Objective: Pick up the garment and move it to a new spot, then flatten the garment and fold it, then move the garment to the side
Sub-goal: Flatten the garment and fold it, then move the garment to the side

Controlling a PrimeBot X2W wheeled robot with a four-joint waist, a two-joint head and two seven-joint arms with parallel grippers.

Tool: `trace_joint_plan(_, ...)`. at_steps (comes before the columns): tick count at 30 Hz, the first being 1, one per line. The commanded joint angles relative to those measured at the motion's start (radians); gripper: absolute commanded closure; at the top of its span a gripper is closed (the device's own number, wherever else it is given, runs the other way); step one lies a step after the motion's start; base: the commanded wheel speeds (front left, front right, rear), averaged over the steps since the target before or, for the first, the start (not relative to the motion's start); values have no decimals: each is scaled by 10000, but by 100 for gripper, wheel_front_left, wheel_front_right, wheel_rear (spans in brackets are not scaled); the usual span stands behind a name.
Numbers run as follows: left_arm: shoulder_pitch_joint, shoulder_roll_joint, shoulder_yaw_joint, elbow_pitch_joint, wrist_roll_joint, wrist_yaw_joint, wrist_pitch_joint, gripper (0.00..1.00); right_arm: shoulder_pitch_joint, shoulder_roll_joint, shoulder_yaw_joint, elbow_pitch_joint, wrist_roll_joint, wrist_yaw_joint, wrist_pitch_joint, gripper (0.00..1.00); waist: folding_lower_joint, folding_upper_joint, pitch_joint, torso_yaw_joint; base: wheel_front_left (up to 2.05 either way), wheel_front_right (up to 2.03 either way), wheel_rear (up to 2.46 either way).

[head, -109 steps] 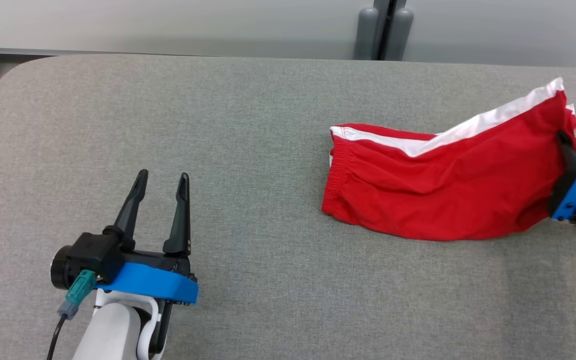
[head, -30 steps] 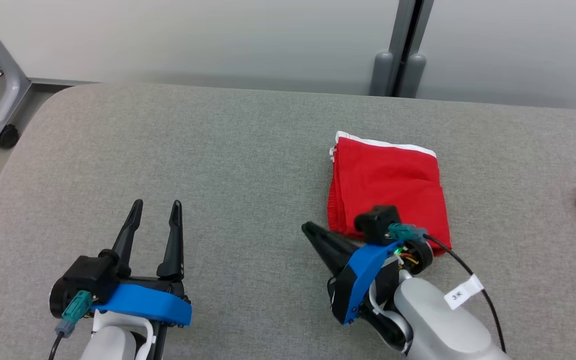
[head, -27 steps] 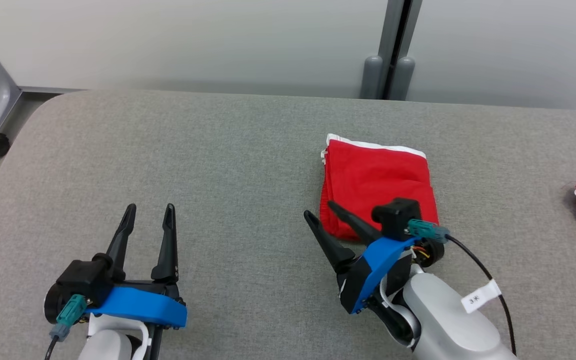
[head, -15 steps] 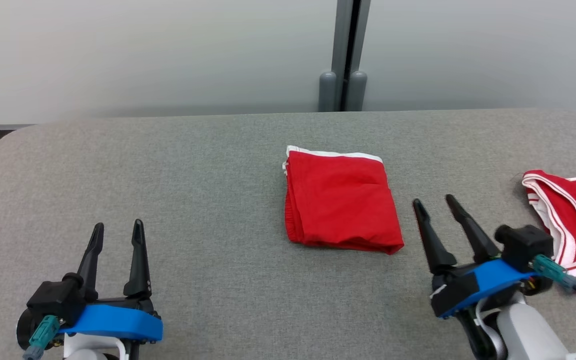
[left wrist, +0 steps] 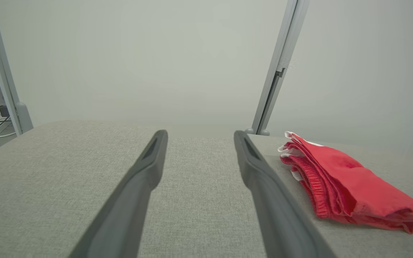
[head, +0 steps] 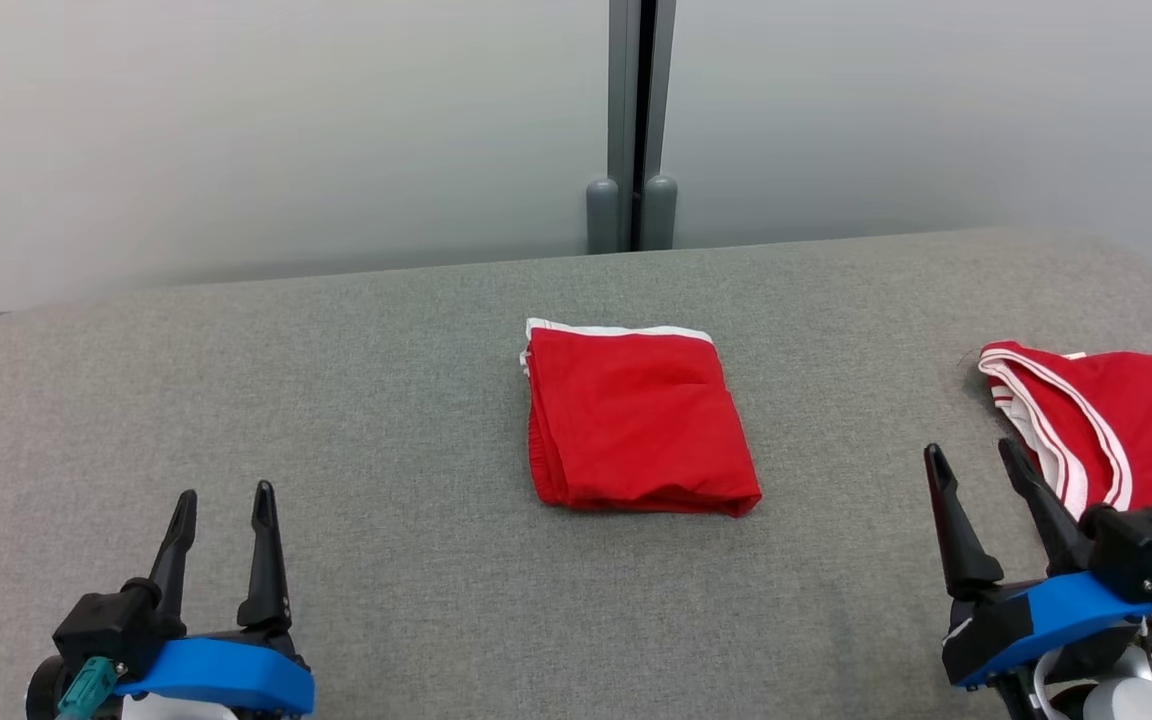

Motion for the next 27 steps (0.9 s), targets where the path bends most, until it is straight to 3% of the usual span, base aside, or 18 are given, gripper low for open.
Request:
trace_joint_plan(1, 74, 52, 61, 128, 11, -6, -40, 0, 201, -11, 21, -89, -66, 3, 74, 0, 1, -1, -115, -65, 0, 0, 0)
trace_joint_plan(11, -19, 122, -18, 803, -5, -8, -40, 0, 296, -143, 30, 72, 41, 3, 166, 0, 1, -1, -393, -14, 0, 0, 0)
trace_joint_plan(27, -14, 101, -97, 777, -63, -10, -40, 0, 176, -118, 45, 352, 242, 5, 231, 0, 1, -1, -454, -22, 0, 0, 0)
